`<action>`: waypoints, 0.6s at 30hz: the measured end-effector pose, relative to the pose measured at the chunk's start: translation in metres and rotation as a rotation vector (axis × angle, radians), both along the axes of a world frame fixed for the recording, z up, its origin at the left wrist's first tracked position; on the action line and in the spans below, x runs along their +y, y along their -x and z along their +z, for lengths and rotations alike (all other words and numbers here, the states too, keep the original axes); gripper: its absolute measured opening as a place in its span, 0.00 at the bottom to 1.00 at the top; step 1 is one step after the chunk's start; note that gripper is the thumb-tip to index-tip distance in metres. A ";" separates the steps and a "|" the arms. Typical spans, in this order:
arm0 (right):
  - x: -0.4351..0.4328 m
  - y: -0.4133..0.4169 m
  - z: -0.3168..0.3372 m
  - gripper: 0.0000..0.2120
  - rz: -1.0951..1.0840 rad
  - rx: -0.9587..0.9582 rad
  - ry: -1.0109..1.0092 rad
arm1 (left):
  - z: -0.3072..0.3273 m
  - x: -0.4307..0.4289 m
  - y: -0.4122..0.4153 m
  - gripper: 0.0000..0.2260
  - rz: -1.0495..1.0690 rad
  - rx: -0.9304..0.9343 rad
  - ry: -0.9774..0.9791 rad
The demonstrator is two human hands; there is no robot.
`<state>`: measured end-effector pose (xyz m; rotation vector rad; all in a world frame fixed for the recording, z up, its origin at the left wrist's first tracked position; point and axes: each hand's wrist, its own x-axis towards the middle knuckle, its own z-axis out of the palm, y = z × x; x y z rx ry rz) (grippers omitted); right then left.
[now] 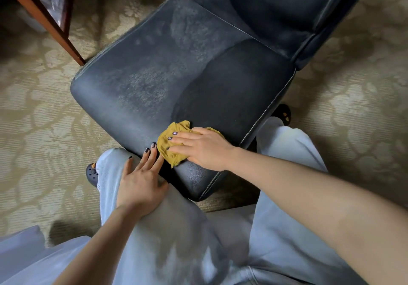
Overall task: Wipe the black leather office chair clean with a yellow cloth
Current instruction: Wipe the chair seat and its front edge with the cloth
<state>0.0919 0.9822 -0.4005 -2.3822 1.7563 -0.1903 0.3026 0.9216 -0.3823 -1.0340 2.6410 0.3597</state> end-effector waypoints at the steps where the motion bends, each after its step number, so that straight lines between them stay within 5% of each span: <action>1: -0.005 0.000 -0.001 0.22 -0.012 -0.003 0.006 | 0.001 0.000 0.000 0.38 0.003 0.001 -0.006; 18: -0.024 0.095 0.014 0.21 -0.642 0.130 -0.089 | 0.033 0.009 0.057 0.30 0.133 -0.111 -0.007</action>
